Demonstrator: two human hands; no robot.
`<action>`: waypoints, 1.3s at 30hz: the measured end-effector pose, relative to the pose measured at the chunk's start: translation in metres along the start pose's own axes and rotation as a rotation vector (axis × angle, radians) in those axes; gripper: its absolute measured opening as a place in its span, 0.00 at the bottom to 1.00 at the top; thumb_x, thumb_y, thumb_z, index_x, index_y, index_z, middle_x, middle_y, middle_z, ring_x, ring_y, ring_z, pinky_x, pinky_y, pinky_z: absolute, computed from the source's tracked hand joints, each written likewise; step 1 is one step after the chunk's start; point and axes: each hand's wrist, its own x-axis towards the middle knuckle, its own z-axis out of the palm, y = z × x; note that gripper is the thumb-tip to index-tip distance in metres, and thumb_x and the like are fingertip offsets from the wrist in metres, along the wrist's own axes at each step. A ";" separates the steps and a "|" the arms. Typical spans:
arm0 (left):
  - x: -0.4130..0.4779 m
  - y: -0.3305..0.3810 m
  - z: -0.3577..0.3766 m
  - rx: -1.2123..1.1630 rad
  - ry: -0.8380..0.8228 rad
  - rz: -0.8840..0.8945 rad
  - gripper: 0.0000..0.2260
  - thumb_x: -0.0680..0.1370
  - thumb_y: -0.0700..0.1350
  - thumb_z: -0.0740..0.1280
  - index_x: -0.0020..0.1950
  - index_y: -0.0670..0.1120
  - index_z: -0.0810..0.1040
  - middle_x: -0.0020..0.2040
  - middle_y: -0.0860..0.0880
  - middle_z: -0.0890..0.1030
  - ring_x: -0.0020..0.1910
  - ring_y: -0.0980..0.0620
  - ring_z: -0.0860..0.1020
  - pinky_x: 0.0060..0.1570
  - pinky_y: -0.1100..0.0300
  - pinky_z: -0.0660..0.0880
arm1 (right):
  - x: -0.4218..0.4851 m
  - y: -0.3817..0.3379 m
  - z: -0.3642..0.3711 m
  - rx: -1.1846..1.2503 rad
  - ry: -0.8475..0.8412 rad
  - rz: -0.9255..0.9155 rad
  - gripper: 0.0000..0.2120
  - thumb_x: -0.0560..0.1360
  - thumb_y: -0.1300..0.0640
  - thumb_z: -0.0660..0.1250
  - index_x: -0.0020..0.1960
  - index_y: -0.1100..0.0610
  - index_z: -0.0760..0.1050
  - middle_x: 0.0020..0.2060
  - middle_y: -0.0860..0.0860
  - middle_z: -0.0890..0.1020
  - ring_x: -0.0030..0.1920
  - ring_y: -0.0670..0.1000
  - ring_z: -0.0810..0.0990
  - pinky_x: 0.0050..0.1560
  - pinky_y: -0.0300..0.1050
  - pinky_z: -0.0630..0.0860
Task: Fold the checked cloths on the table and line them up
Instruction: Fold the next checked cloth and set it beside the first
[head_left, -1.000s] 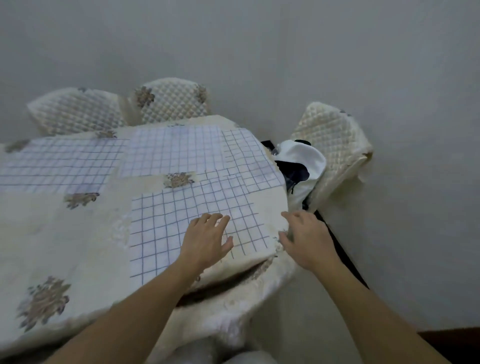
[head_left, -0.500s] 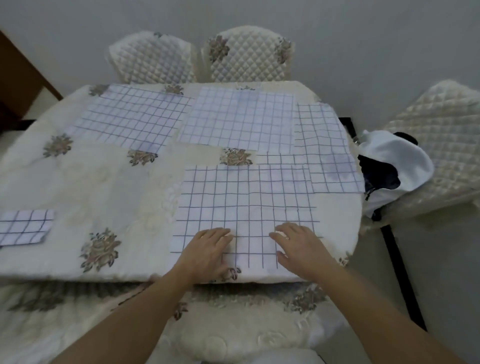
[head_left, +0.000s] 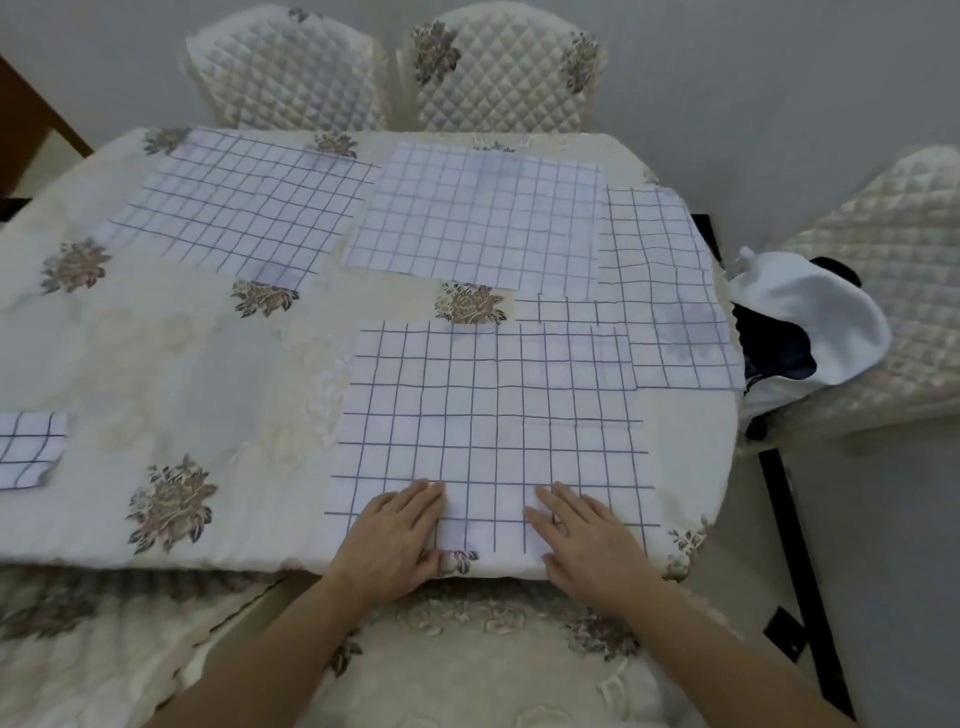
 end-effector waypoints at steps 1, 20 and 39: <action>0.000 0.001 0.002 0.007 0.000 -0.006 0.28 0.74 0.57 0.60 0.66 0.41 0.79 0.68 0.44 0.78 0.67 0.46 0.77 0.59 0.49 0.78 | 0.000 -0.001 0.002 -0.011 0.011 0.004 0.26 0.73 0.47 0.62 0.69 0.54 0.72 0.70 0.57 0.74 0.70 0.59 0.73 0.63 0.58 0.76; -0.004 -0.029 0.009 -0.004 0.074 0.122 0.29 0.65 0.39 0.77 0.66 0.44 0.79 0.67 0.47 0.78 0.65 0.47 0.78 0.55 0.52 0.79 | 0.001 -0.003 0.016 -0.107 0.108 -0.026 0.26 0.76 0.50 0.57 0.69 0.61 0.74 0.69 0.59 0.75 0.69 0.62 0.74 0.64 0.59 0.76; -0.029 -0.037 -0.007 -0.329 0.110 -0.001 0.17 0.81 0.49 0.59 0.64 0.47 0.81 0.63 0.50 0.81 0.62 0.51 0.80 0.58 0.54 0.79 | -0.013 0.032 0.011 0.101 0.136 0.005 0.20 0.76 0.59 0.69 0.67 0.51 0.77 0.68 0.51 0.78 0.68 0.55 0.76 0.61 0.56 0.78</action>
